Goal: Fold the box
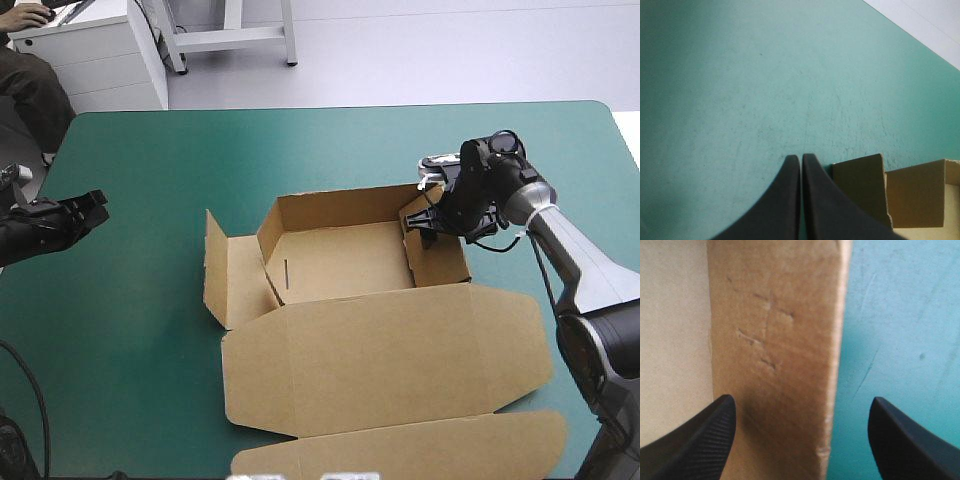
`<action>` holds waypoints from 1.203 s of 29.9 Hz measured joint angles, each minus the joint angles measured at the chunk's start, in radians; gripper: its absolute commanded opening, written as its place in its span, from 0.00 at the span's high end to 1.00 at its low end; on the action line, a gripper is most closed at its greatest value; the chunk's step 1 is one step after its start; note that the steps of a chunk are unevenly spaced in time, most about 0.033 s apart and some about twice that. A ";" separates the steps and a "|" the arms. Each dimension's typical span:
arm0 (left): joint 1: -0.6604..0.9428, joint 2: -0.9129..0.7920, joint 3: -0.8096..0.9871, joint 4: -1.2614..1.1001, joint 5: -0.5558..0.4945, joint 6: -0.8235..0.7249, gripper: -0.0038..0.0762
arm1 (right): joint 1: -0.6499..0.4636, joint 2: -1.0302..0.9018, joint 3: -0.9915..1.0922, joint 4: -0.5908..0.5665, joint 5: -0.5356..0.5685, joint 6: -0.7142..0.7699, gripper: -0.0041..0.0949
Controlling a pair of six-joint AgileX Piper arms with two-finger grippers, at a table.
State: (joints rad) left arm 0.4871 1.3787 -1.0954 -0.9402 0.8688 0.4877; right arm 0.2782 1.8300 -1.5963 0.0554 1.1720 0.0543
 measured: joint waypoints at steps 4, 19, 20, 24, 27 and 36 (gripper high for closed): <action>0.000 0.000 0.000 0.002 -0.001 0.000 0.95 | 0.000 0.002 0.000 0.000 -0.001 -0.001 0.31; 0.000 0.000 0.000 0.002 -0.006 0.000 0.95 | 0.000 0.057 0.000 -0.001 0.037 -0.003 0.97; 0.000 0.000 0.000 0.002 -0.007 0.001 0.95 | 0.000 0.052 -0.001 -0.006 0.039 -0.003 0.97; 0.000 0.000 0.000 0.002 -0.013 0.013 0.95 | 0.000 0.020 -0.008 -0.019 0.048 -0.003 0.97; 0.000 0.000 0.000 0.001 -0.011 0.017 0.95 | 0.000 -0.030 -0.009 -0.029 0.051 -0.003 0.97; 0.000 0.018 0.000 0.002 -0.003 0.019 0.94 | 0.000 -0.293 -0.009 -0.038 0.068 -0.011 0.98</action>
State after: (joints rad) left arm 0.4871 1.3969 -1.0954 -0.9382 0.8656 0.5068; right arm 0.2782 1.5366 -1.6056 0.0175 1.2403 0.0432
